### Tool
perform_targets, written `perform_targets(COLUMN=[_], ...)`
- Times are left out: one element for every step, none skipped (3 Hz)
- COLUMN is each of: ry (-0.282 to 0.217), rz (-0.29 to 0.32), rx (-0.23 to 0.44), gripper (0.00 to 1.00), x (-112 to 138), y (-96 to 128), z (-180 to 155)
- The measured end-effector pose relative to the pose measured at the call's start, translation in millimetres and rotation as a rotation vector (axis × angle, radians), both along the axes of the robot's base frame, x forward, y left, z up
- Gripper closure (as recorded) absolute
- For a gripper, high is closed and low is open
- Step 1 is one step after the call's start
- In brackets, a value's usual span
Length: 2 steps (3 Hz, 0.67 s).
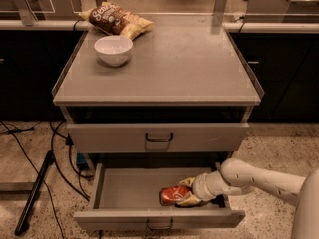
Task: Pick coke can from middle drawer and place on counter
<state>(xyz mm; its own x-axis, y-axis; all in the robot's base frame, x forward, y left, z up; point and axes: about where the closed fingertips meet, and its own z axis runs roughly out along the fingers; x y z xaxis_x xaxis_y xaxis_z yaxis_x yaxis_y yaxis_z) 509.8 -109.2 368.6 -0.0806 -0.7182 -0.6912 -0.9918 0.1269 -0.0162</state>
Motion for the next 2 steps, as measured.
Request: perform_targets(ry=[-0.001, -0.043], rz=[0.028, 0.049], rx=[0.046, 0.058], gripper=[1.0, 1.0], x=[-3, 5], y=[-3, -9], z=[43, 107])
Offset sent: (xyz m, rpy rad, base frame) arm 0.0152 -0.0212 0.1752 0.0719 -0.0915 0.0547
